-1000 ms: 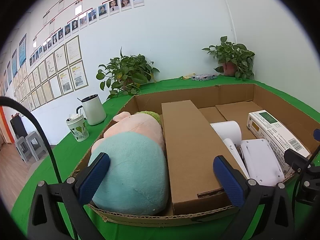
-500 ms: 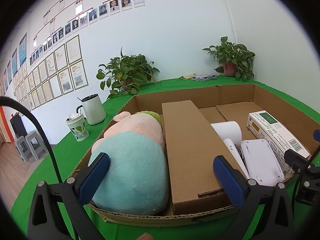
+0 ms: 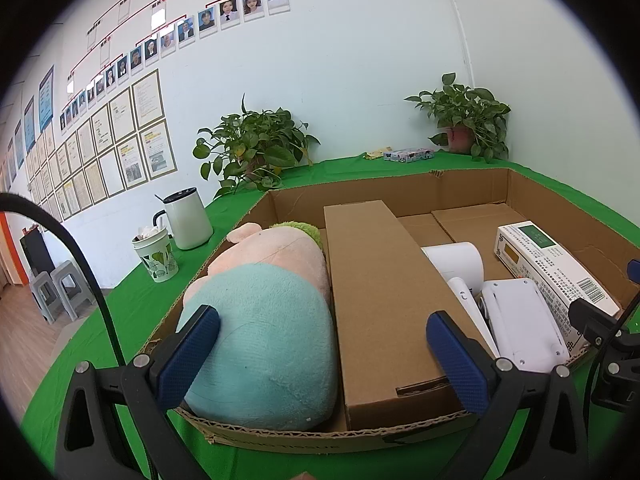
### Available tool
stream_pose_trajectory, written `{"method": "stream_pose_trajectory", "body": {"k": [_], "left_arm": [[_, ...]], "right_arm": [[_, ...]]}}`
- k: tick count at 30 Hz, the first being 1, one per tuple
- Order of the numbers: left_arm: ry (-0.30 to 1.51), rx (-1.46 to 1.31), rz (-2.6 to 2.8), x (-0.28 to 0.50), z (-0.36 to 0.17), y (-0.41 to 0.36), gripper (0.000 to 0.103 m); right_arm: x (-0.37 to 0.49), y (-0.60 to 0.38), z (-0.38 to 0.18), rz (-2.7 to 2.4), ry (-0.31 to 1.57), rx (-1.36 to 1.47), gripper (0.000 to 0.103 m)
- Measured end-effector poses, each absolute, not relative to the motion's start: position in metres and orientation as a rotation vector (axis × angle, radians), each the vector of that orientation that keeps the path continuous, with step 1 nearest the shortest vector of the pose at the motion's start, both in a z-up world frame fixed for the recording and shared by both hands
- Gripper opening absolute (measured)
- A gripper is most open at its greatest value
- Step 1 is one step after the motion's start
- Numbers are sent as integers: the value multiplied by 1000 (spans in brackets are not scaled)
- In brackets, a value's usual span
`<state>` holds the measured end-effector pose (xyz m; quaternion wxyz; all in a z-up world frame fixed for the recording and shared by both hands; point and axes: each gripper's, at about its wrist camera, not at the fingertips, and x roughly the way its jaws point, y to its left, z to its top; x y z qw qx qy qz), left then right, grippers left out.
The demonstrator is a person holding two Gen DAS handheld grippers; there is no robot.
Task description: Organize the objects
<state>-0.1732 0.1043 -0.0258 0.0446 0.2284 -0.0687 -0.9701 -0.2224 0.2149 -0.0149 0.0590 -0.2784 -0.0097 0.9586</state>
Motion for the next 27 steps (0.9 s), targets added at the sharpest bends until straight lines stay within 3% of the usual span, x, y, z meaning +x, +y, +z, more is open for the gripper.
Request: {"method": "stream_pose_trajectory", "body": {"k": [27], "left_arm": [[-203, 696, -2967, -173, -26, 104, 103]], "right_arm": [[-223, 215, -15, 2903, -29, -843, 103]]}}
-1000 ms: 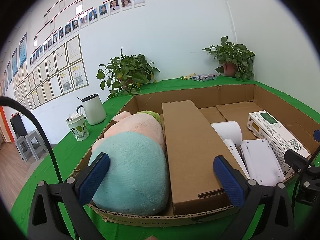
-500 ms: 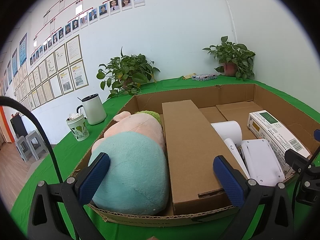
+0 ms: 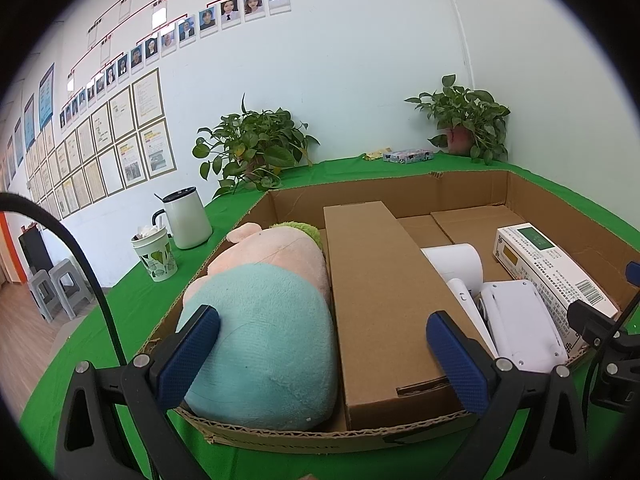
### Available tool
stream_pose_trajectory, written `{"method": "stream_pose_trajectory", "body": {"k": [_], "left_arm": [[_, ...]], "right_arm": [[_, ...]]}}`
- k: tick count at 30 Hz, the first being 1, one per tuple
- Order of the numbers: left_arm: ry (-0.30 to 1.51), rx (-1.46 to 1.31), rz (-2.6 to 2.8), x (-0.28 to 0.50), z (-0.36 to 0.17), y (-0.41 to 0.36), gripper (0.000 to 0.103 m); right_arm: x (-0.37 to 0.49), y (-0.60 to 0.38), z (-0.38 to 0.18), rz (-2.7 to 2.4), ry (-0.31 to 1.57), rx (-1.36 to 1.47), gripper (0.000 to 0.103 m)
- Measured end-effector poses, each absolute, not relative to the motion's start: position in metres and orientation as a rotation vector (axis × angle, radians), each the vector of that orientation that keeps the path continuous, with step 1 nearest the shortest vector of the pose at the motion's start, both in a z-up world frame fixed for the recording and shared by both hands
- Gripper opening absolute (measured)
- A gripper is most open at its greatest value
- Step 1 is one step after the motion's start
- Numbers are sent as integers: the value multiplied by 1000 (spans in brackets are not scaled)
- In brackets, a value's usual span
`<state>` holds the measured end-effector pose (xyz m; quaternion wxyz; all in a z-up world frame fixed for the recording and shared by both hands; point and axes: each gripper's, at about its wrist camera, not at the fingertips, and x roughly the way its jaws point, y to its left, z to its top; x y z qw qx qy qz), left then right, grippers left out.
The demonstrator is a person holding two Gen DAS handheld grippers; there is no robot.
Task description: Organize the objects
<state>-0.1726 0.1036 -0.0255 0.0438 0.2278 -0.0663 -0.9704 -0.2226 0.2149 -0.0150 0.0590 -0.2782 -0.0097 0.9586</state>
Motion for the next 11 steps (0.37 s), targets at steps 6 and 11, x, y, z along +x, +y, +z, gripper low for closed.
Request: {"method": "stream_pose_trajectory", "body": {"k": [6, 11], "left_arm": [[-203, 697, -2965, -172, -26, 104, 103], [-201, 694, -2951, -171, -26, 102, 103]], "right_arm": [[-223, 215, -15, 2904, -29, -843, 103], [-223, 215, -15, 2904, -29, -843, 103]]}}
